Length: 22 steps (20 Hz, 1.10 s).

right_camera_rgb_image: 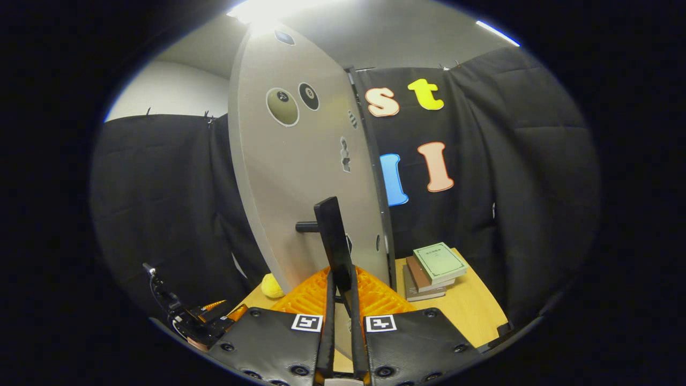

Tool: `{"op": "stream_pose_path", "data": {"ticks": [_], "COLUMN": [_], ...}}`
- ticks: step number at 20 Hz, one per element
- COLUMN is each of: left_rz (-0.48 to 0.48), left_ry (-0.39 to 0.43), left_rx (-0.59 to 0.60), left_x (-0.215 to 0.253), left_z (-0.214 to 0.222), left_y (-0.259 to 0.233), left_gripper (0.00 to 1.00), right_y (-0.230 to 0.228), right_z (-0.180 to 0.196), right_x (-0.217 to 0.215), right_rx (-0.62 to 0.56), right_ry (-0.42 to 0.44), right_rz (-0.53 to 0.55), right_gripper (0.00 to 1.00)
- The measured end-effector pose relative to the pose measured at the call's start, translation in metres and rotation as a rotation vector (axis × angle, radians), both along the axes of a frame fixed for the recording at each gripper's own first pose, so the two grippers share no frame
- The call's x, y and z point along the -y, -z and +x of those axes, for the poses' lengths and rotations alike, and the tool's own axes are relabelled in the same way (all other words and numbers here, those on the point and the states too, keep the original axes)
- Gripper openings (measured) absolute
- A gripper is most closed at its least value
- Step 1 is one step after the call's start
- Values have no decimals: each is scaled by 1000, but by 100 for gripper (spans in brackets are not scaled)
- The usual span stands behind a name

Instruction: Open the cabinet door with the right hand, grasp the bottle in the cabinet with the left hand and place it on the coaster, then close the cabinet door with the right hand.

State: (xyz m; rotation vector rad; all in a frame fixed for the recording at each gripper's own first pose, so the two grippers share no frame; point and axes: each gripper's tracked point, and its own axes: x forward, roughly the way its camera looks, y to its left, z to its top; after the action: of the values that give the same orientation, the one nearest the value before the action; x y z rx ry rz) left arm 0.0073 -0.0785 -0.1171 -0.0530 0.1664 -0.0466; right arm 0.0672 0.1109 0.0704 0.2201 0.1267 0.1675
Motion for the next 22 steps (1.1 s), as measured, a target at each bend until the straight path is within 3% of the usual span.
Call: {"op": "stream_pose_path", "data": {"ticks": [1,3,4,5,8,11,14,18,22], "left_rz": [7,19,21,21,25,37,51,61,-4], "left_ry": [16,38,47,56,84,114,136,150,179], "left_rx": [1,4,2,-1,-8,-19,-13,5,31], "left_x": [4,15,19,22,30,41,48,50,61], "left_z": [3,12,14,17,18,27,44,60,83], "left_y": [-2,-4,-3,-3,-2,-3,-8,-18,-36], "left_gripper": [84,83,83,86,83,86,83,83,84], "right_y": [1,0,1,1,1,0,3,9,8], "right_z": [6,6,9,7,7,5,-2,-15,-8], "right_x": [6,24,33,40,26,34,26,54,85], "right_rx": [8,20,22,25,19,17,0,-31,-39], "right_ry": [41,127,166,190,146,145,118,196,326], "right_rz": [-4,-34,-49,-52,6,-16,8,3,20], "right_gripper": [10,10,2,7,7,3,7,3,0]}}
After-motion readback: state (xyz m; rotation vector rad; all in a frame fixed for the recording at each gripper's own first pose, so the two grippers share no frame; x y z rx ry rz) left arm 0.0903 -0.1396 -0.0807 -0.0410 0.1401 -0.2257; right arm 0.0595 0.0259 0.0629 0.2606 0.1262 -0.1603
